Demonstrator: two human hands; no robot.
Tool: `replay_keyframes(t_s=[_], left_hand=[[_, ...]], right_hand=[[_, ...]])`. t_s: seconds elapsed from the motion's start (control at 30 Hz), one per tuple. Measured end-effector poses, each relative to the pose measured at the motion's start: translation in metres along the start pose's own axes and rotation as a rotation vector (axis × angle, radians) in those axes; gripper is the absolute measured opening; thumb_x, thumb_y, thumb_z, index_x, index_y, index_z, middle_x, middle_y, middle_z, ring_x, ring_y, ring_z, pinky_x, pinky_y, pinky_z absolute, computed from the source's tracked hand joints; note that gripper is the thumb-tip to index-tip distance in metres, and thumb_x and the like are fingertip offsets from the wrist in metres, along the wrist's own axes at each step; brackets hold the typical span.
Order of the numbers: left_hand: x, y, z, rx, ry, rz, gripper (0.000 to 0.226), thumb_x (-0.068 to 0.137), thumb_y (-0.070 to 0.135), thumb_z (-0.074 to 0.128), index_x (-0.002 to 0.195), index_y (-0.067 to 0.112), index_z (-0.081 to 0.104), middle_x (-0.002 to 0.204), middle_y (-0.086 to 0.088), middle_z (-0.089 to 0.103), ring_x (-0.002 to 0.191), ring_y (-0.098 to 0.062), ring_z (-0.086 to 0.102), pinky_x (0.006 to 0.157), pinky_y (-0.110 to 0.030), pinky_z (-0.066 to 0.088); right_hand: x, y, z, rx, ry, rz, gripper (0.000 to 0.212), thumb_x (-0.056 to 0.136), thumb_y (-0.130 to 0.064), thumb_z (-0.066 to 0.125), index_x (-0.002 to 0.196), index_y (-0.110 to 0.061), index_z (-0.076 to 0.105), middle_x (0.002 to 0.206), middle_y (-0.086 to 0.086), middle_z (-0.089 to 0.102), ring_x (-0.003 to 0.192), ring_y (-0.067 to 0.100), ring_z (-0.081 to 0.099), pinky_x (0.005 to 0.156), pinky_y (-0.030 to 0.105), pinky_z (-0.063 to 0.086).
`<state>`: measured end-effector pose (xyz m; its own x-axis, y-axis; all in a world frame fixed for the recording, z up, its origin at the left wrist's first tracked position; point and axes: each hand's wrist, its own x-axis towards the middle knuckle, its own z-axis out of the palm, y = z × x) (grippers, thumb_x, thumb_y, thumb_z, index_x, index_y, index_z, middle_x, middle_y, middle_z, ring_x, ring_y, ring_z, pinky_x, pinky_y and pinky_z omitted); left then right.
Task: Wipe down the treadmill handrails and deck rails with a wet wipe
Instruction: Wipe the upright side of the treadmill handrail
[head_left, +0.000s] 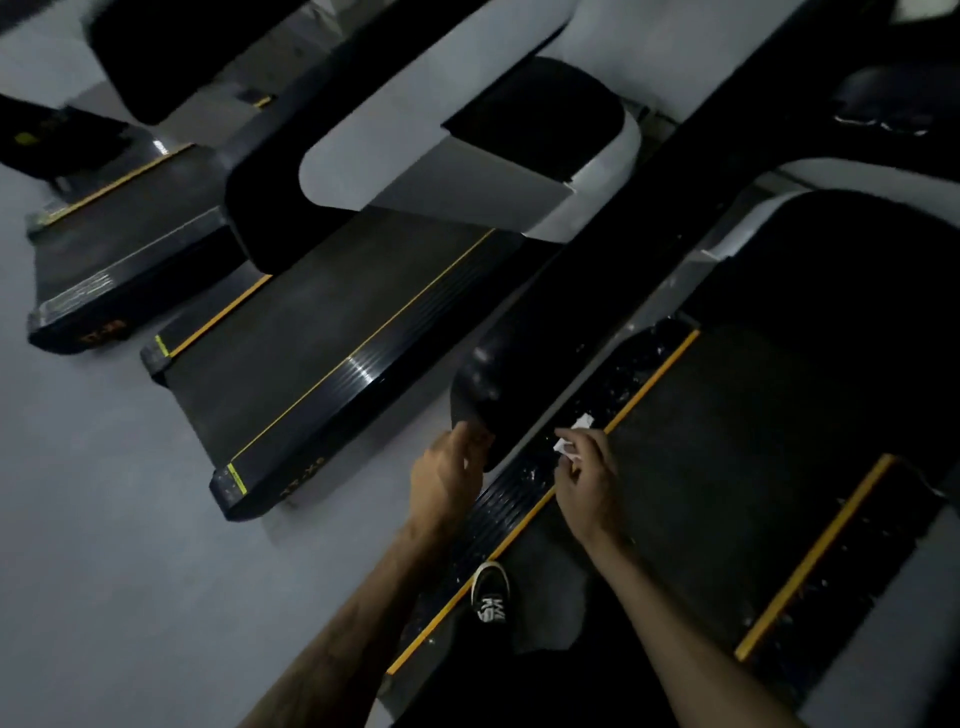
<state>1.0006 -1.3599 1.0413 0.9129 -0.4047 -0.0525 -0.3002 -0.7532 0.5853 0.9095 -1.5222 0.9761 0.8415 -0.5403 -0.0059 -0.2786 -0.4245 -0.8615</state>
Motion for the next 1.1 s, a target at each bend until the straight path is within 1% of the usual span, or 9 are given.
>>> replay_keyframes(t_s=[0.23, 0.33, 0.43, 0.5, 0.6, 0.7, 0.8, 0.93, 1.1], left_hand=[[-0.02, -0.019, 0.004, -0.022, -0.009, 0.224, 0.02, 0.096, 0.017, 0.071, 0.114, 0.019, 0.062, 0.099, 0.005, 0.067, 0.085, -0.009, 0.063, 0.065, -0.025, 0.051], [-0.021, -0.02, 0.004, -0.026, -0.01, 0.244, 0.026, 0.096, 0.019, 0.069, 0.116, 0.027, 0.054, 0.1, 0.008, 0.062, 0.085, -0.002, 0.055, 0.064, -0.014, 0.043], [-0.022, -0.02, 0.006, -0.002, -0.003, 0.25, 0.025, 0.096, 0.019, 0.07, 0.118, 0.022, 0.058, 0.103, 0.007, 0.061, 0.089, -0.004, 0.056, 0.069, -0.01, 0.038], [-0.025, -0.018, 0.007, 0.004, 0.01, 0.252, 0.026, 0.096, 0.018, 0.071, 0.12, 0.019, 0.06, 0.107, 0.005, 0.062, 0.093, -0.007, 0.058, 0.072, -0.012, 0.042], [-0.026, -0.011, 0.014, 0.022, 0.024, 0.25, 0.031, 0.095, 0.02, 0.072, 0.124, 0.014, 0.06, 0.112, 0.0, 0.062, 0.097, -0.013, 0.062, 0.074, -0.025, 0.054], [-0.027, 0.004, 0.027, 0.045, 0.033, 0.189, 0.038, 0.096, 0.027, 0.069, 0.13, 0.012, 0.06, 0.118, -0.004, 0.063, 0.102, -0.02, 0.064, 0.075, -0.03, 0.056], [-0.027, 0.025, 0.043, 0.04, 0.0, 0.114, 0.046, 0.099, 0.036, 0.062, 0.139, 0.016, 0.056, 0.134, -0.002, 0.059, 0.116, -0.021, 0.061, 0.086, -0.036, 0.058], [-0.025, 0.048, 0.072, 0.061, -0.103, 0.079, 0.068, 0.096, 0.054, 0.047, 0.151, 0.014, 0.047, 0.155, -0.007, 0.046, 0.14, -0.026, 0.046, 0.108, -0.044, 0.048], [-0.017, 0.055, 0.115, 0.117, -0.208, 0.038, 0.066, 0.105, 0.031, 0.056, 0.162, 0.015, 0.026, 0.17, -0.008, 0.02, 0.156, -0.026, 0.018, 0.126, -0.044, 0.022]], right_hand=[[-0.036, -0.028, 0.003, -0.114, 0.1, 0.034, 0.031, 0.093, -0.004, 0.065, 0.122, -0.015, 0.067, 0.128, -0.002, 0.058, 0.11, 0.022, 0.065, 0.081, 0.039, 0.058], [-0.044, -0.032, -0.001, -0.12, 0.075, 0.031, 0.032, 0.095, -0.008, 0.064, 0.126, -0.016, 0.065, 0.131, -0.005, 0.054, 0.114, 0.021, 0.063, 0.087, 0.038, 0.057], [-0.045, -0.034, -0.007, -0.121, 0.05, 0.034, 0.034, 0.097, -0.012, 0.064, 0.131, -0.017, 0.063, 0.134, -0.008, 0.05, 0.118, 0.018, 0.06, 0.09, 0.036, 0.055], [-0.043, -0.036, -0.012, -0.12, 0.036, 0.036, 0.035, 0.098, -0.014, 0.064, 0.133, -0.018, 0.062, 0.137, -0.009, 0.049, 0.12, 0.016, 0.059, 0.091, 0.032, 0.053], [-0.036, -0.033, -0.022, -0.111, 0.001, 0.0, 0.038, 0.097, -0.014, 0.066, 0.135, -0.016, 0.061, 0.14, -0.005, 0.051, 0.122, 0.015, 0.058, 0.089, 0.031, 0.055], [-0.025, -0.026, -0.037, -0.104, -0.047, -0.063, 0.042, 0.095, -0.011, 0.068, 0.136, -0.012, 0.059, 0.143, 0.001, 0.051, 0.127, 0.019, 0.057, 0.091, 0.03, 0.055], [-0.015, -0.012, -0.053, -0.1, -0.103, -0.075, 0.05, 0.094, -0.011, 0.071, 0.141, -0.01, 0.055, 0.149, 0.006, 0.048, 0.136, 0.023, 0.05, 0.1, 0.035, 0.054], [-0.004, 0.02, -0.074, -0.102, -0.151, -0.099, 0.061, 0.094, -0.009, 0.071, 0.15, -0.007, 0.049, 0.16, 0.009, 0.039, 0.145, 0.024, 0.041, 0.113, 0.035, 0.043], [0.004, 0.065, -0.084, -0.166, -0.196, -0.075, 0.067, 0.093, -0.003, 0.069, 0.154, -0.008, 0.043, 0.167, 0.008, 0.027, 0.154, 0.022, 0.027, 0.12, 0.034, 0.035]])
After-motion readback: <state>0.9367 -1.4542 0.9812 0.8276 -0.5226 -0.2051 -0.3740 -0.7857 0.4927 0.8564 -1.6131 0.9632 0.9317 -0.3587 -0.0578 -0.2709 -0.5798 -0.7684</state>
